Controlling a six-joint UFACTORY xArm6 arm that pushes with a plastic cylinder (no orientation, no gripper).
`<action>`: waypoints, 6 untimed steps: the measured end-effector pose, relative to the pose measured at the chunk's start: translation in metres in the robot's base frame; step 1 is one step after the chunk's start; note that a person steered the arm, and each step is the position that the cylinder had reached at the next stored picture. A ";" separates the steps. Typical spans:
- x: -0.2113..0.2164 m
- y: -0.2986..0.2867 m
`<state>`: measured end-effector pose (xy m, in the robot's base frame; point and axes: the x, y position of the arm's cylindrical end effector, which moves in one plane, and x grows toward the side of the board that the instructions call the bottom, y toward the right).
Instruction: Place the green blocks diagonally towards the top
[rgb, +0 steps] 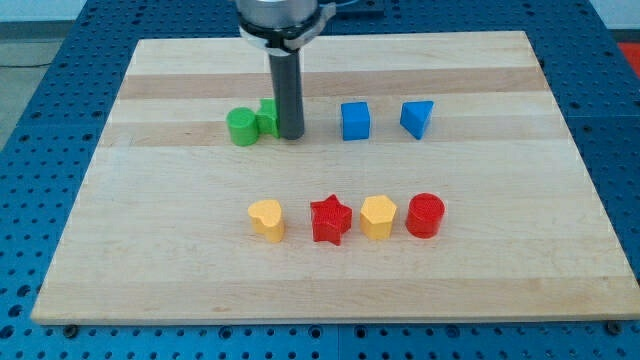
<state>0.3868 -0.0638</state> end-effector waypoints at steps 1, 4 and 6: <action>0.000 -0.007; 0.051 -0.114; 0.011 -0.087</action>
